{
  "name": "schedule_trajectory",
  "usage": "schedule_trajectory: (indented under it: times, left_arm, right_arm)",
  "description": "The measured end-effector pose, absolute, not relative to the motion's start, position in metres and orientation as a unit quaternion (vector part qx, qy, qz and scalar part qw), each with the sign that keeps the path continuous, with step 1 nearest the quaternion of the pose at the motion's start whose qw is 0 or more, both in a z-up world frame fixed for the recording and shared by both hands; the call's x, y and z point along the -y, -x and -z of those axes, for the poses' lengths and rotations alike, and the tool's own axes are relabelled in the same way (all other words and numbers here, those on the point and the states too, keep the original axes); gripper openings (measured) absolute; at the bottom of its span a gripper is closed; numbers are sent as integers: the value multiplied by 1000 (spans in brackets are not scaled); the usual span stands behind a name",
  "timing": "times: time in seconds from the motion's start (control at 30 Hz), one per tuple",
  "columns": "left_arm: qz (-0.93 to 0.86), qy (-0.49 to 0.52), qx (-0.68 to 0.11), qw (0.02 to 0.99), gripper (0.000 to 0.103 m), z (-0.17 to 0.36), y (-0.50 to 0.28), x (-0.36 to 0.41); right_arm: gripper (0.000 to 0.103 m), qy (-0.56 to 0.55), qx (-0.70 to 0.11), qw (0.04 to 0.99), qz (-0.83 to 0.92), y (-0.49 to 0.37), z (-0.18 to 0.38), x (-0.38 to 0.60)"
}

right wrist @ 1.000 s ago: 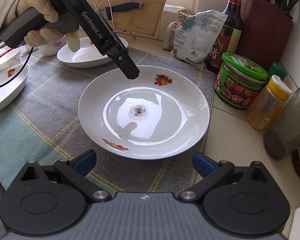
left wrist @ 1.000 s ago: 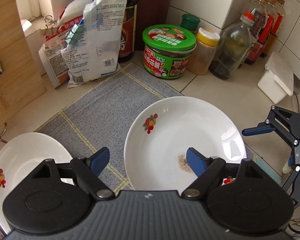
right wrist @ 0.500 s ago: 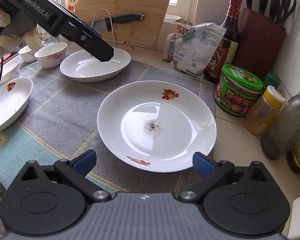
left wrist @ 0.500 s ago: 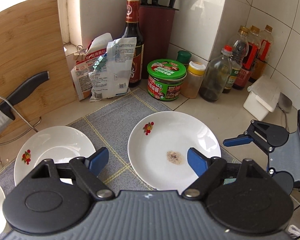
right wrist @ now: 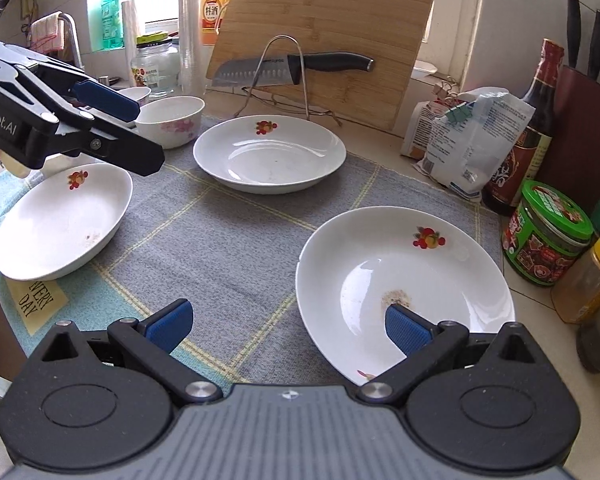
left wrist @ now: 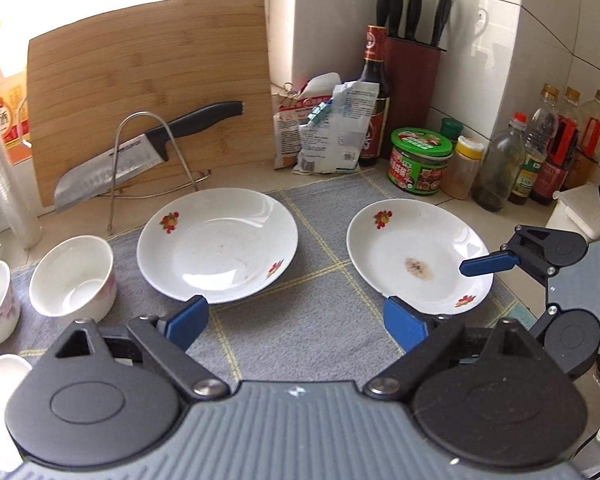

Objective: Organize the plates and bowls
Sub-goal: 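Move the right tool toward the large flower-print white plate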

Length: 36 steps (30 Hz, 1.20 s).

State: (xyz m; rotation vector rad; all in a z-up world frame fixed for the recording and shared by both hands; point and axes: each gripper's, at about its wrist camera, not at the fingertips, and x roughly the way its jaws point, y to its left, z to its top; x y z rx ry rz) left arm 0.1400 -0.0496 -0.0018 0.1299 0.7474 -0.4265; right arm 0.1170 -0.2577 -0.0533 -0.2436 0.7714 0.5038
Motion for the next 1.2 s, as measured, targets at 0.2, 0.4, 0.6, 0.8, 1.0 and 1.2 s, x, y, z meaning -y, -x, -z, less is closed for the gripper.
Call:
schedule_trajectory:
  times: [0.2,0.4,0.6,0.8,1.0,1.2]
  left_arm:
    - [173,-40,-366,913,94,8,-123,23]
    - [161,-37,-370,914,94,15,-113,-4]
    - [171,-36,-373,911,94,16,-108,-35]
    - [172,-33,-376,910,94,19,-110,-61]
    - [171,-29,-379,909,94,20,-109,-80]
    - [176,-28,-386,905,94,19,-107,-90]
  right_arm:
    - [103,113,-366,887,-259,-114,53,235]
    - [103,116,-378,878,-268,-102,66,204]
    - [103,130,-391,865,-287,-84,73,170]
    - [103,135,-399,853,-309,-70,82,140]
    - [103,148,-398,844,-327,-60,90,110]
    - [103,152,-391,842,-340,-60,91,90]
